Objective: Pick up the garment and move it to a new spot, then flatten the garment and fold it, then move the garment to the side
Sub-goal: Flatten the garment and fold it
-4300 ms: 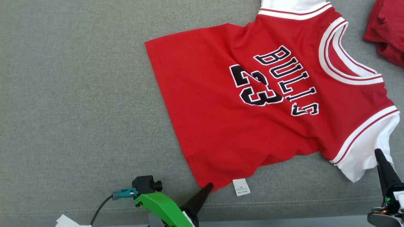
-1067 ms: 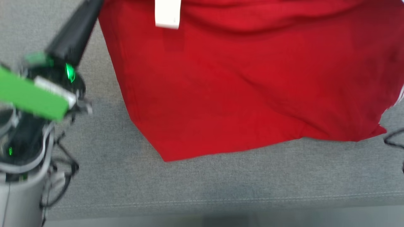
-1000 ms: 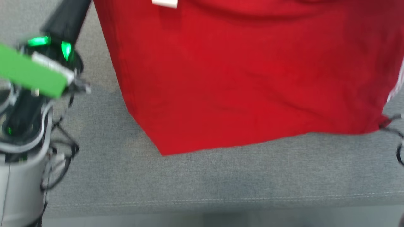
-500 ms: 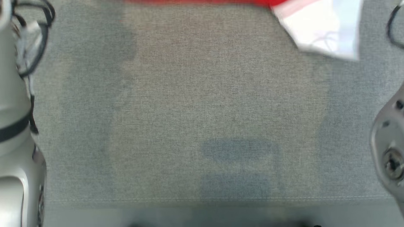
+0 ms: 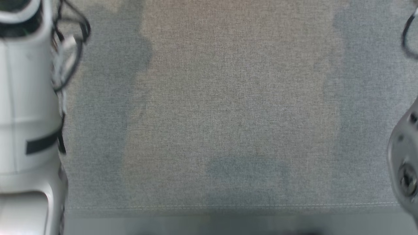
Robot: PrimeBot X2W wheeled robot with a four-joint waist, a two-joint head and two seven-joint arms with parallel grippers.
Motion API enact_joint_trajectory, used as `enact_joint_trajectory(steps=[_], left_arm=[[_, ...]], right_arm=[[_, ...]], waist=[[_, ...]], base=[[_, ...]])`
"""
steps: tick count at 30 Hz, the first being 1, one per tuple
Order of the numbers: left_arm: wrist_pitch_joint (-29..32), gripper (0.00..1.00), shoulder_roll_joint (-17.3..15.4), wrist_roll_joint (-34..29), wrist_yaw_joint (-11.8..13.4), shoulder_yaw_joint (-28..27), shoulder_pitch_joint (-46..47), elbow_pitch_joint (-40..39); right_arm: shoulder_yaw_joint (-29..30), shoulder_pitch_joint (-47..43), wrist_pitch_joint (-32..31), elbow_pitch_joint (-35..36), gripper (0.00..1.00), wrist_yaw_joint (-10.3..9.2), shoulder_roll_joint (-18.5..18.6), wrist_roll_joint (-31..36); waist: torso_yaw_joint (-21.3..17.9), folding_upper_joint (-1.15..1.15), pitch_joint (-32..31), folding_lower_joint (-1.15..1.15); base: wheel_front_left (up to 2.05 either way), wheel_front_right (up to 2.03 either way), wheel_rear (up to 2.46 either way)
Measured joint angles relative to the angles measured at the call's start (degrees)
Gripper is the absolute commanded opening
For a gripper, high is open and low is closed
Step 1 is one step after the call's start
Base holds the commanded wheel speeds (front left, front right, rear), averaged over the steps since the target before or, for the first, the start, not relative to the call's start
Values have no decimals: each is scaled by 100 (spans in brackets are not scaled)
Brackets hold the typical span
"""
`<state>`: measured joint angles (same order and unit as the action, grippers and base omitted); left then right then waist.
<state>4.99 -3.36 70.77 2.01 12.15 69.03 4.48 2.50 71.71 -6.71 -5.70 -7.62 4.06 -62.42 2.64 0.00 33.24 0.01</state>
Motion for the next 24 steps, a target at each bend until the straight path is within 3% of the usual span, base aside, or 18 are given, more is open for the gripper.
enact_joint_trajectory(steps=[4, 8, 19, 24], left_arm=[[-44, 0, -138, 65, -267, 46, -1071, 159], [-74, 0, -285, 259, -303, 14, -2448, 218], [-486, 0, -52, 671, -394, -43, -4772, -4], [-656, 0, -38, 697, -394, -8, -5434, -181]], right_arm=[[-42, -1229, -208, 192, 0, 1, -5, -328], [114, -2632, -324, 594, 0, 0, -56, -726], [70, -5707, -502, 826, 0, 0, -123, -829], [-37, -6828, -447, 927, 0, 0, -154, -1290]], waist=[[19, 0, -161, 0], [27, 0, -462, 0], [-67, 0, -1233, -1], [-114, 0, -1494, -1]], base=[[0, 0, 0], [0, 0, 0], [0, 0, 0], [0, 0, 0]])
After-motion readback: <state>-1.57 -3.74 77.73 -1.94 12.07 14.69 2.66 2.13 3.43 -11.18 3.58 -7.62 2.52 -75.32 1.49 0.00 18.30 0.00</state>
